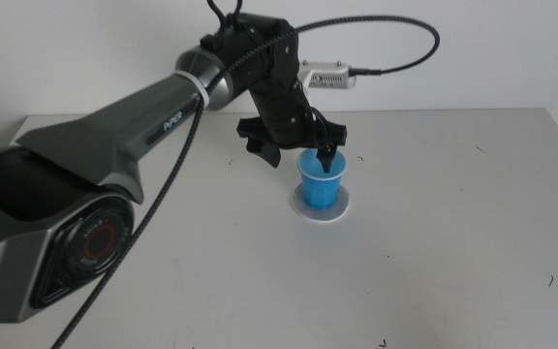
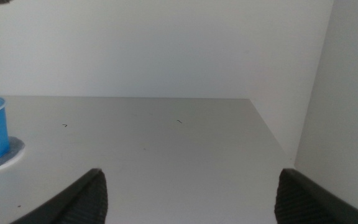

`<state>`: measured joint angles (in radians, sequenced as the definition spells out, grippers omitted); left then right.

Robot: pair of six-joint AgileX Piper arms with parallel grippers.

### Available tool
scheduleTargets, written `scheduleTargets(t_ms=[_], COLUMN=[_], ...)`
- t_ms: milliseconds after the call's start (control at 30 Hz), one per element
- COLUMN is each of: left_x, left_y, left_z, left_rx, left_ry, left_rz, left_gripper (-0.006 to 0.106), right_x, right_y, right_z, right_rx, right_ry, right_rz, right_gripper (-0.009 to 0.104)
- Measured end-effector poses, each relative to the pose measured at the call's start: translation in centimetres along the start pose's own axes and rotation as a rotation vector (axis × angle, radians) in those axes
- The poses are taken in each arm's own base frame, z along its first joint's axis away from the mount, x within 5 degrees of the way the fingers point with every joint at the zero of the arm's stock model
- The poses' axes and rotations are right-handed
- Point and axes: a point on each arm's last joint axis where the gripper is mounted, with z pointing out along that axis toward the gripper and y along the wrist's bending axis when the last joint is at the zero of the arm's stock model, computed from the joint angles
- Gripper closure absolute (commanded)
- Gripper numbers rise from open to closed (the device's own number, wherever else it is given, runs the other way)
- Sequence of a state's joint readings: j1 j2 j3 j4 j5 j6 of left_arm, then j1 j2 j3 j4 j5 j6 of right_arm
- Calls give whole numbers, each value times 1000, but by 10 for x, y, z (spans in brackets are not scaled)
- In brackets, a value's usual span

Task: Place an empty cup on a cup mat.

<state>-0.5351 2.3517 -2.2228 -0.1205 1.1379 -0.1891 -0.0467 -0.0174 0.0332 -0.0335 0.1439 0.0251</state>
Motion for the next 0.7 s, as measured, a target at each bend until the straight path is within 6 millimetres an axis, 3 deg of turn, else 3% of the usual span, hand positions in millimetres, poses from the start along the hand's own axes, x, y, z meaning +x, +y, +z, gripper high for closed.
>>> scheduleTargets(t_ms=[367,533,700], left_x=[-1,9,29], left_y=[9,11,11], left_z=[-144,-210,-276], left_rx=[33,-12,-81], left_ry=[-169,-304,-434], left_rz=[-12,34,192], left_gripper=[5,5,5], right_x=[0,0,0], right_y=[0,0,0], right_z=[0,0,0], right_rx=[0,0,0], right_ry=[0,0,0], right_rz=[0,0,0], right_gripper=[1,1,1])
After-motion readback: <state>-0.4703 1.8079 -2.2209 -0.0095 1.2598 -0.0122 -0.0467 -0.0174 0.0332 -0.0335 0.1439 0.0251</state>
